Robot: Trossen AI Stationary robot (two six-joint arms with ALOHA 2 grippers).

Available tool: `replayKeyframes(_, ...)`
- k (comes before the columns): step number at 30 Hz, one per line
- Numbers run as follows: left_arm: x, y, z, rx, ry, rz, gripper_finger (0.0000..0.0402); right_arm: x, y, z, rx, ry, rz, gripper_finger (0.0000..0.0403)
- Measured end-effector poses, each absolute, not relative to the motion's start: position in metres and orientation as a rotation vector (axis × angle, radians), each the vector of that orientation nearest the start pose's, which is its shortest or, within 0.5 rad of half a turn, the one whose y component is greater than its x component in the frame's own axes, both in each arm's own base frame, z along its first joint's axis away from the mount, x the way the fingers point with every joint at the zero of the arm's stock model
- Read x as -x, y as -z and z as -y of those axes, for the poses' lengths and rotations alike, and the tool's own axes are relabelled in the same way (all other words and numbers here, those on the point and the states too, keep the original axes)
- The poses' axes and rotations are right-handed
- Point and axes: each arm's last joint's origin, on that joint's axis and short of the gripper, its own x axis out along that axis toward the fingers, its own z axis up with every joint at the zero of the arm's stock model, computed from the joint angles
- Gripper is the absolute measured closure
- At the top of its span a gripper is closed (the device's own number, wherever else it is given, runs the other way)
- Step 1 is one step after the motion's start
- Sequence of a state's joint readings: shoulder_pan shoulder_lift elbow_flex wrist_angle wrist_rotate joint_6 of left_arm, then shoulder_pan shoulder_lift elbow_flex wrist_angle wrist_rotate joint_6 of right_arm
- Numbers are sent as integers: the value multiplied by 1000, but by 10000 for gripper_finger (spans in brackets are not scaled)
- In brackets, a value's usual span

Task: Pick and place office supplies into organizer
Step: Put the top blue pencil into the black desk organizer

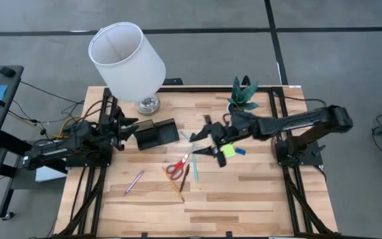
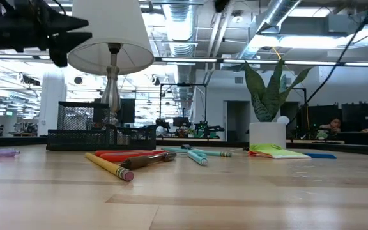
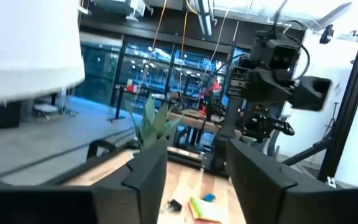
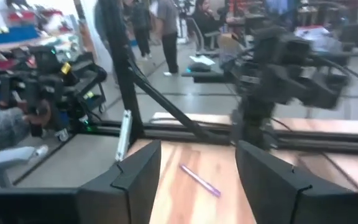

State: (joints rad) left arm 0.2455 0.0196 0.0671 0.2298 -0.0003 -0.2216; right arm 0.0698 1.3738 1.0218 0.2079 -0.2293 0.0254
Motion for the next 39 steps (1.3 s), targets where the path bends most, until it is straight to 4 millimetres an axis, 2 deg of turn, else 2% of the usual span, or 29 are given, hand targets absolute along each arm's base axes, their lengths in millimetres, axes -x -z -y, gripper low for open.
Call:
replayKeyframes(3,-85,-218,-21,144,-219,332,215,-291,-329,-21,-48,-269,-234,178)
replayKeyframes(6,-79,-235,-20,116,-237,379,207,-274,-327,-17,-96,-217,-353,173)
replayKeyframes(10,-66,-264,-17,31,-263,352,211,-255,-314,-11,-118,-84,-574,176)
replayKeyframes(15,-60,-293,-18,23,-332,185,219,-244,-297,0,-122,168,-778,184)
replayKeyframes(18,-70,-299,-20,34,-337,78,220,-251,-283,5,-115,210,-820,187)
replayKeyframes(21,-88,-295,-24,27,-308,-22,221,-265,-264,10,-121,223,-817,188)
replayKeyframes(28,-119,-285,-31,20,-268,-145,221,-304,-204,20,-137,252,-867,192)
replayKeyframes(32,-126,-283,-32,26,-261,-164,221,-312,-171,15,-145,254,-991,199)
replayKeyframes(36,-129,-283,-32,25,-259,-157,221,-310,-155,10,-175,252,-1101,207)
replayKeyframes(39,-129,-283,-33,25,-265,-157,221,-308,-157,7,-221,201,-1112,213)
